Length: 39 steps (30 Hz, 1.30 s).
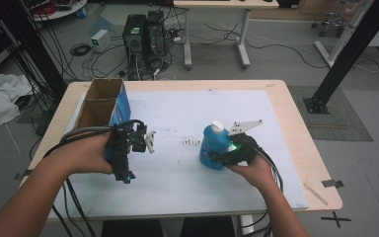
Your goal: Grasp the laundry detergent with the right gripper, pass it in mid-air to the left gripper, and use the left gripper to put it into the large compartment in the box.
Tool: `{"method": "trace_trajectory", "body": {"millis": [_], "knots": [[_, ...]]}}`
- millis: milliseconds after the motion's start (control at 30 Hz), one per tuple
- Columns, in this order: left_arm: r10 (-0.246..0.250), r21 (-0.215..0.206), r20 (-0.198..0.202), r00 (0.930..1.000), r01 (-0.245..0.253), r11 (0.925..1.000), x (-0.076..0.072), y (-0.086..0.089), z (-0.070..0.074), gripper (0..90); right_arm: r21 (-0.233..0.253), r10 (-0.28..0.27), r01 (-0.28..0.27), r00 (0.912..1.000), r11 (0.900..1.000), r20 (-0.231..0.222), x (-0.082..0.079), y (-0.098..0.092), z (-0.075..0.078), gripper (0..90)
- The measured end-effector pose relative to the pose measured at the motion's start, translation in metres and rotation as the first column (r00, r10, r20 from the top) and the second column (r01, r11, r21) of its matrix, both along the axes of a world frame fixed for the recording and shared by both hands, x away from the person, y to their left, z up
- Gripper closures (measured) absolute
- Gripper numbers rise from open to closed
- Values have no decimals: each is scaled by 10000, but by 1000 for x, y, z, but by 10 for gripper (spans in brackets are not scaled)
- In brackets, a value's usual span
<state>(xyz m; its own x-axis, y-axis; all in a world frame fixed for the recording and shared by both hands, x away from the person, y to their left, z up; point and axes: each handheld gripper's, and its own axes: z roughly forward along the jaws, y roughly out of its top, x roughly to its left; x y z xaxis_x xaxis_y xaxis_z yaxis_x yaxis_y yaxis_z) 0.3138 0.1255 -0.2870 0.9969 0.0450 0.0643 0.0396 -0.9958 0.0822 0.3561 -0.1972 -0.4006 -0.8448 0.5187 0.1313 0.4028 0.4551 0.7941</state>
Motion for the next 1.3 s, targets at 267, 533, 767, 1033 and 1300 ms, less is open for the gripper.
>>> {"method": "trace_trajectory", "body": {"millis": [267, 533, 767, 1033, 1300], "knots": [[7, -32, 13, 10000, -7, 10000, 0, 1, -1, 17, -73, 174, -174, 9998, 9998, 35, 0, 2, -1, 345], [6, -26, 11, 10000, -6, 10000, 0, 1, -1, 17, -25, 162, -162, 9998, 9999, 94, 0, 1, -1, 383], [-2, 0, -3, 10000, 2, 10000, 1, 0, -1, 17, 21, 195, -196, 9997, 9998, 134, 1, 0, -1, 400], [9, 23, -12, 10000, -9, 10000, 1, 0, 0, 17, 107, 336, -342, 9980, 9994, 536, 0, -2, -1, 438], [6, 34, -18, 10000, -6, 10000, 1, 0, -1, 17, -45, 517, -515, 9952, 9987, 831, -2, -1, -1, 456]]}}
